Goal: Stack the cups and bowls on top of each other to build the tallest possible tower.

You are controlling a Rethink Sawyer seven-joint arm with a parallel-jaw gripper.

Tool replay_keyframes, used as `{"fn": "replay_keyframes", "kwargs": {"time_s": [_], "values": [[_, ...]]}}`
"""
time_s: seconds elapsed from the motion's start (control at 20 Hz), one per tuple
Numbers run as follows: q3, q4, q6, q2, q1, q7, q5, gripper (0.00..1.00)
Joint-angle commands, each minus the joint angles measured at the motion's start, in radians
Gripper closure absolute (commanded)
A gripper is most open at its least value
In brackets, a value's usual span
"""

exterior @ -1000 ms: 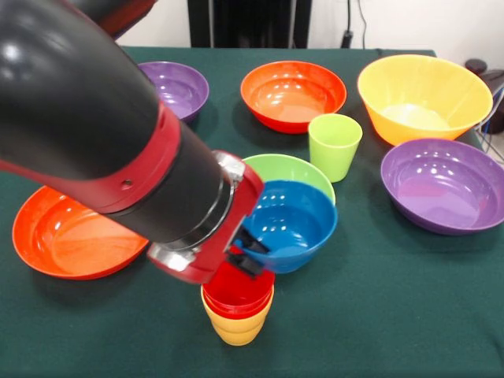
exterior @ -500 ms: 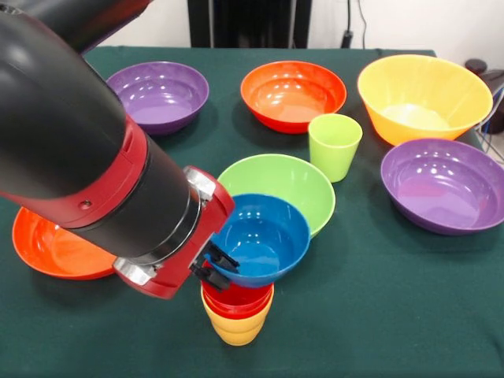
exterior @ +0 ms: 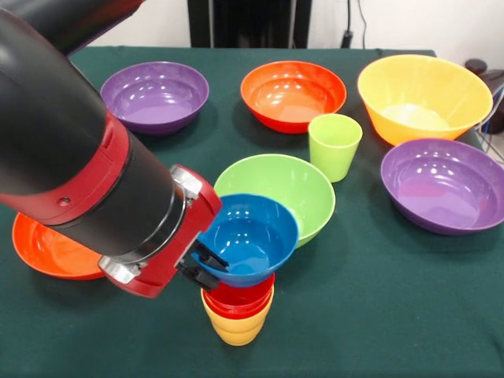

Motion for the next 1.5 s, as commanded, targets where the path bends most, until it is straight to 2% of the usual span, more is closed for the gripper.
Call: {"fn": "replay_keyframes", "kwargs": {"time_s": [0.05,0.7,1.5], "values": [[-0.110,-0.043,-0.092,-0.006,-0.002,-0.068,-0.024,1.00],[-0.062,-0.077,-0.108,0.005,0.012,-0.096,-0.053,1.00],[-0.123,-0.027,-0.126,0.008,0.004,-0.013,0.025,1.00]]}}
